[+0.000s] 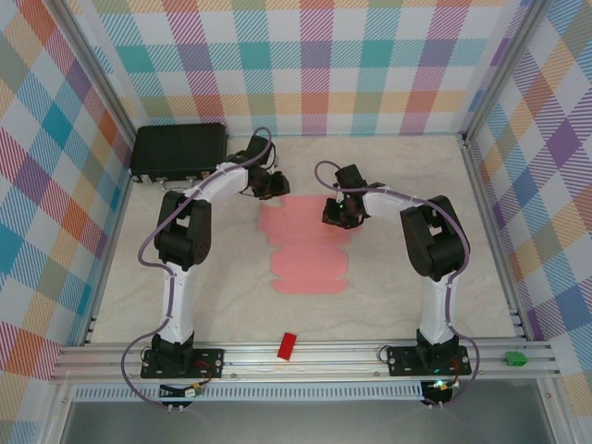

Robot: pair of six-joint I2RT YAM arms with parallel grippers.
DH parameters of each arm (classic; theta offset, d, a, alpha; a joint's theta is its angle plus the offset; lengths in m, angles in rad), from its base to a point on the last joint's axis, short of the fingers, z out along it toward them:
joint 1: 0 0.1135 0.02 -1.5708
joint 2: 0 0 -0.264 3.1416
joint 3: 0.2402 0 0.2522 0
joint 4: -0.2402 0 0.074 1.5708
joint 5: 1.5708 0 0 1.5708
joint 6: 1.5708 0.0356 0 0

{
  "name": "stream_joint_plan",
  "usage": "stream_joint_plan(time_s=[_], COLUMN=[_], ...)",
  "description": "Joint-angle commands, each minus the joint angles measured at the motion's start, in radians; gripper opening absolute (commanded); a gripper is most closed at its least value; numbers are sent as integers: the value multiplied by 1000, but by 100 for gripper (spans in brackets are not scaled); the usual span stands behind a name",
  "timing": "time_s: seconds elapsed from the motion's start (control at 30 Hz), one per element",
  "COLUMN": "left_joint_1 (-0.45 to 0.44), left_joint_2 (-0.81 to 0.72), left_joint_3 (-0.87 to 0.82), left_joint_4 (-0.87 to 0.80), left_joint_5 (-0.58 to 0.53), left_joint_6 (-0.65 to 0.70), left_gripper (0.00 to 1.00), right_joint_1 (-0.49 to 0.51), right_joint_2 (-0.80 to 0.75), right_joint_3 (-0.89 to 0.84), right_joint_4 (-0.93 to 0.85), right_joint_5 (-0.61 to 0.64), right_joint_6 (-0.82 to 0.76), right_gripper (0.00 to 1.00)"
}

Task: Fold the paper box

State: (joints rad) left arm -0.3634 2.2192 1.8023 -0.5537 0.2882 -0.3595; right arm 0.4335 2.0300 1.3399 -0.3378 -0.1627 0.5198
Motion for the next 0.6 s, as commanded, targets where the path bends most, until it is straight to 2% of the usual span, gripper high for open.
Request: stream_joint_plan(time_s=[0.0,0.1,0.57], left_joint_1=[-2,-3,-26], left_joint_2=[32,49,114], left_joint_3=[30,41,113], left_joint_4=[-31,-24,-66], left_joint_5=[64,86,129], left_joint_6=[11,3,7], left_gripper=[29,32,33], right_joint_1=[6,5,5], right_joint_2=[9,14,16], right_joint_3=[13,15,15], right_joint_4=[-27,-26,-21], right_joint_5=[-13,-20,-32], right_joint_6=[19,21,26], right_gripper=[17,17,17])
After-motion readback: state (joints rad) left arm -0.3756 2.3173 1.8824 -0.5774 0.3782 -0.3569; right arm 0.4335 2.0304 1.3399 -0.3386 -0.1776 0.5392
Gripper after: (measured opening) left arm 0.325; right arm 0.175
